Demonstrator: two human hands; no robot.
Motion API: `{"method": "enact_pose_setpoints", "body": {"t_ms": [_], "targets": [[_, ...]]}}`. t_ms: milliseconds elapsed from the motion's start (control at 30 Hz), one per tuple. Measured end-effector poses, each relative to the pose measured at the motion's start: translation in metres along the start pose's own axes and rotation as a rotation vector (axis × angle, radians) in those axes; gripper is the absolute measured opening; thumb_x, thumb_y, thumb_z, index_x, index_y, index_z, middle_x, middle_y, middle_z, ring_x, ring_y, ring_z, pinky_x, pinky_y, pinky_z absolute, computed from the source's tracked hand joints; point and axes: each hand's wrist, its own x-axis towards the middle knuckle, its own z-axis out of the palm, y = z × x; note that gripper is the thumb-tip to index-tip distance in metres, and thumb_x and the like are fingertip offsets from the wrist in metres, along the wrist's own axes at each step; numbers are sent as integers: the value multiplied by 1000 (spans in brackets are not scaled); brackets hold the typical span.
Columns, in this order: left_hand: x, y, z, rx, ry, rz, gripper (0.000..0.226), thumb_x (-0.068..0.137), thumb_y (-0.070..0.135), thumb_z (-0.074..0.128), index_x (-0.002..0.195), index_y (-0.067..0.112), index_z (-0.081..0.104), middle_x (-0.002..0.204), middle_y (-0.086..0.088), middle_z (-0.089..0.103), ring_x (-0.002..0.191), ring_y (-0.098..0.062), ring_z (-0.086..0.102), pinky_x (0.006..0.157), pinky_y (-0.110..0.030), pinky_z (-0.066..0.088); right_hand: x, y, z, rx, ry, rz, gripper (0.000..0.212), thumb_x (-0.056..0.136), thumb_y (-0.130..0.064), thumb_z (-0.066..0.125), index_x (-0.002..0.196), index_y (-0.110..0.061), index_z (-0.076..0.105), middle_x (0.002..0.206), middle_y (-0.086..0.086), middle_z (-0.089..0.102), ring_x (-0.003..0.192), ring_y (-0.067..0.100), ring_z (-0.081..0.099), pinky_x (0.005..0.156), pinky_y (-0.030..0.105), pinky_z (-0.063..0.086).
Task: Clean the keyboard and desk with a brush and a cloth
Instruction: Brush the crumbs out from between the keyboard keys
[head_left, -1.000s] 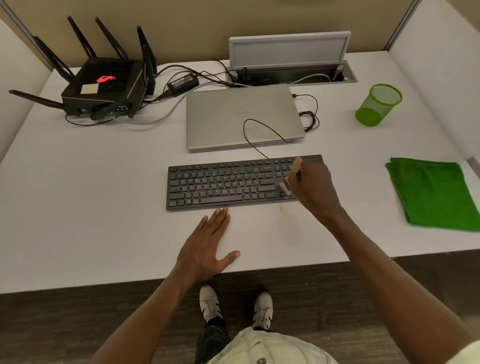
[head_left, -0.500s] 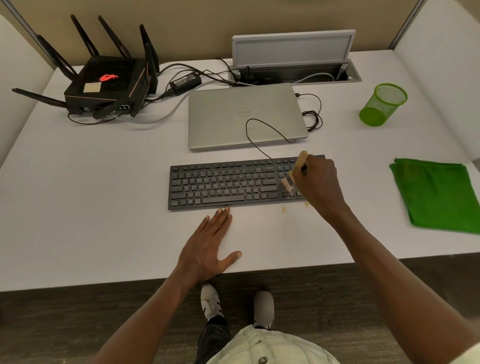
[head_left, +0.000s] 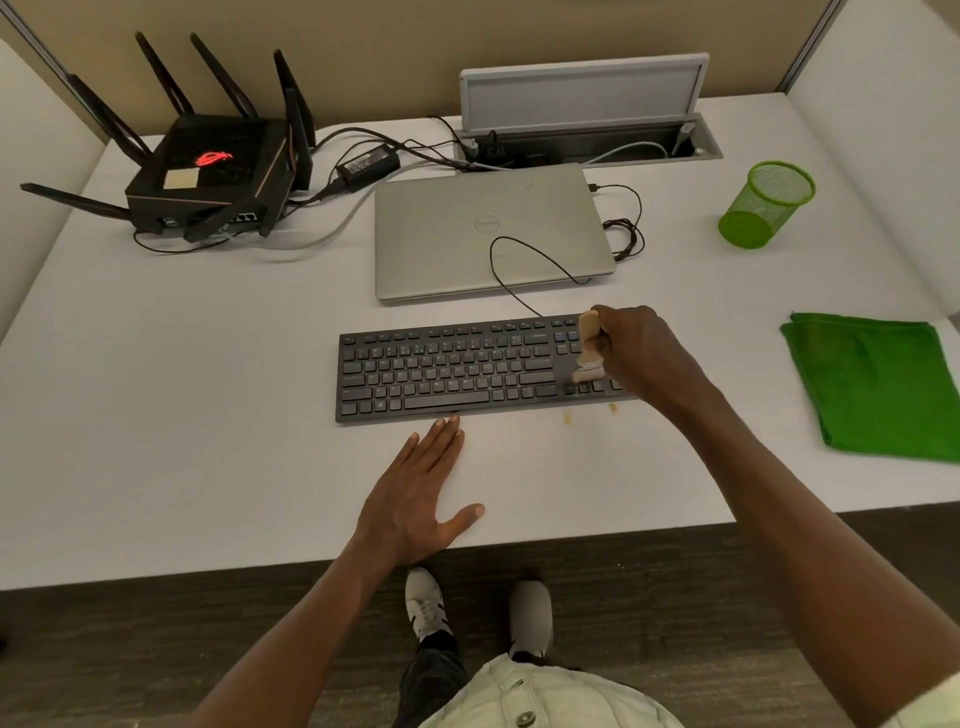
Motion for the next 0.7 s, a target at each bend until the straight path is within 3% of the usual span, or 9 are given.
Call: {"method": "enact_pose_setpoints", "body": {"t_ms": [167, 267, 433, 533, 700], "targets": [[0, 0, -1, -12, 6, 1, 95, 95, 78, 25, 163, 14, 7, 171, -1, -5, 157, -9, -8, 127, -34, 0, 1, -15, 2, 63, 40, -100, 24, 74, 12, 57, 75, -12, 58, 64, 0, 62, 58, 21, 59, 53, 32, 46], [1, 1, 0, -10, 3, -3, 94, 95, 78, 25, 163, 15, 6, 171, -1, -5, 157, -8, -9, 127, -34, -1, -2, -8, 2, 65, -3, -38, 23, 80, 10, 51, 76, -13, 55, 66, 1, 59, 61, 19, 58, 51, 23, 39], [0, 0, 0, -2, 9, -3, 94, 96, 78, 26, 163, 14, 8, 171, -2, -3, 157, -10, -7, 127, -34, 0, 2, 2, -7, 14, 66, -61, 24, 71, 15, 52, 80, -6, 60, 66, 9, 65, 60, 30, 60, 55, 41, 51], [1, -1, 1, 7, 6, -3, 95, 96, 78, 26, 163, 14, 8, 171, -1, -4, 157, -10, -7, 127, -33, -1, 2, -6, -1, 94, 45, -115, 25, 74, 14, 51, 78, -8, 60, 66, 5, 65, 60, 25, 61, 56, 40, 52], [0, 0, 0, 6, 11, -1, 94, 96, 78, 26, 162, 13, 8, 171, -1, -3, 157, -11, -6, 127, -33, -1, -3, 14, -3, 37, 66, -30, 23, 77, 11, 49, 80, -9, 60, 68, 6, 64, 62, 28, 61, 56, 40, 52]]}}
